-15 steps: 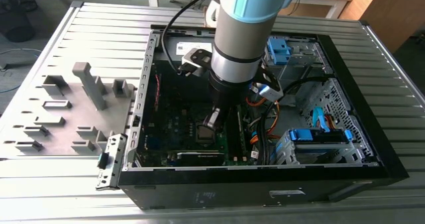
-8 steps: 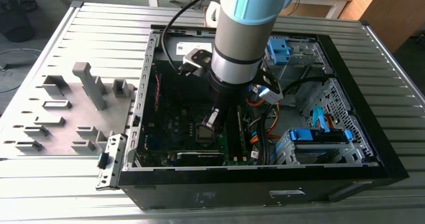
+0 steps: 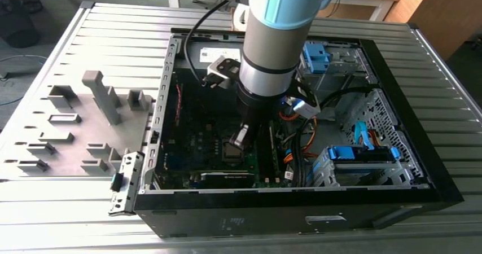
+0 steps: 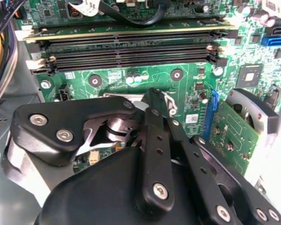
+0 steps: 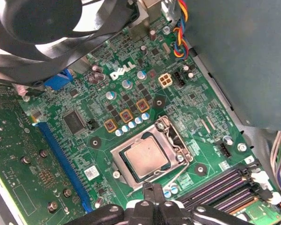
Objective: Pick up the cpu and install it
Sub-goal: 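Install the first cpu locking lever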
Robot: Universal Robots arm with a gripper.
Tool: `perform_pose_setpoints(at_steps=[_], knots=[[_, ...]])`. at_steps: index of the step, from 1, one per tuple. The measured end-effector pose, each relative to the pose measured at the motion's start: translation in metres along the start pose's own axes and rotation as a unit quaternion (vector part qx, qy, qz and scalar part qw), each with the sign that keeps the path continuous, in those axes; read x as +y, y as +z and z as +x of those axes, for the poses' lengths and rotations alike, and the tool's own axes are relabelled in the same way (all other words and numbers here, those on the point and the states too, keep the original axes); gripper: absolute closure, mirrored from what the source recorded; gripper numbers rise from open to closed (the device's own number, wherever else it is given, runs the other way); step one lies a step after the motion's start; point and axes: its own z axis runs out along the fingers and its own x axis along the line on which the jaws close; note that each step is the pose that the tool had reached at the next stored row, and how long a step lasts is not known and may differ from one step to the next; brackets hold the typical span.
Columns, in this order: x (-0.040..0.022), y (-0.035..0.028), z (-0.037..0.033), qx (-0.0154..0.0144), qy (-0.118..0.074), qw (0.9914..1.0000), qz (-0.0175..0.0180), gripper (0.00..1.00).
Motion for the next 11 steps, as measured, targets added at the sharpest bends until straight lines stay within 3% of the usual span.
perform_pose_setpoints(at_steps=[4,8,11], knots=[[0.0001,0.0009,-0.0001,0.0033,-0.013,0.99990,0.0035,0.89],[0.0002,0.0018,-0.0004,0.0094,-0.020,0.99972,0.0080,0.89],[0.0005,0.0027,-0.0009,0.0122,-0.023,0.99961,0.0100,0.89]])
